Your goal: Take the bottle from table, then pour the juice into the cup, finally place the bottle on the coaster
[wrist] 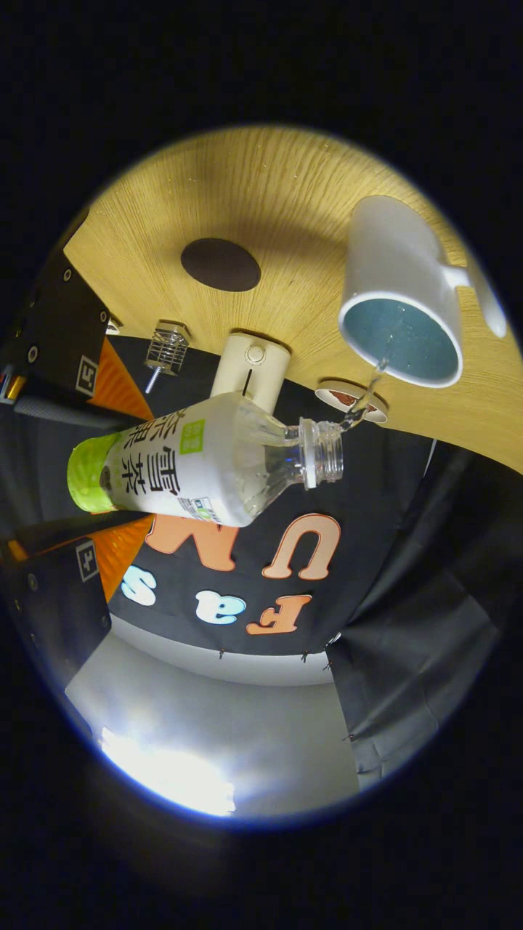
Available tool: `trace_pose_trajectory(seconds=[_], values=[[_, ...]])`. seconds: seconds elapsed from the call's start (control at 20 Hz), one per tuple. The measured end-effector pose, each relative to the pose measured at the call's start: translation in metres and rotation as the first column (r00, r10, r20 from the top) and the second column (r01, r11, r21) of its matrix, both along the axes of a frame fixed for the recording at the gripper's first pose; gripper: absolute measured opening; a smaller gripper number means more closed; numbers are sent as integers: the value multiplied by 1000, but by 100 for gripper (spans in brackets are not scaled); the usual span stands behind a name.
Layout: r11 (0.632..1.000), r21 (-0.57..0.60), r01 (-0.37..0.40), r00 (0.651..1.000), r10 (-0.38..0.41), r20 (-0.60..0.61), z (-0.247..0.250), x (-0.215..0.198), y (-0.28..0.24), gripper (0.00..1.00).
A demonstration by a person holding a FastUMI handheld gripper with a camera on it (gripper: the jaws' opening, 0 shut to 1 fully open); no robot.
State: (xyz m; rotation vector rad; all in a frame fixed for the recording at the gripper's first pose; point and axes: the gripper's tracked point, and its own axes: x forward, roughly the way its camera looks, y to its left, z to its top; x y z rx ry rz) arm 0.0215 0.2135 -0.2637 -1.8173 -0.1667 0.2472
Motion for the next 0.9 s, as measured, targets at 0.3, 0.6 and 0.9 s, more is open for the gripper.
trace_pose_trajectory(seconds=[0.3,0.6,0.9], values=[[999,-30,-18,1000,19,21,5,1,2,57],[997,-57,-46,998,49,43,10,1,8,57],[988,-118,-98,991,108,82,16,-2,18,57]])
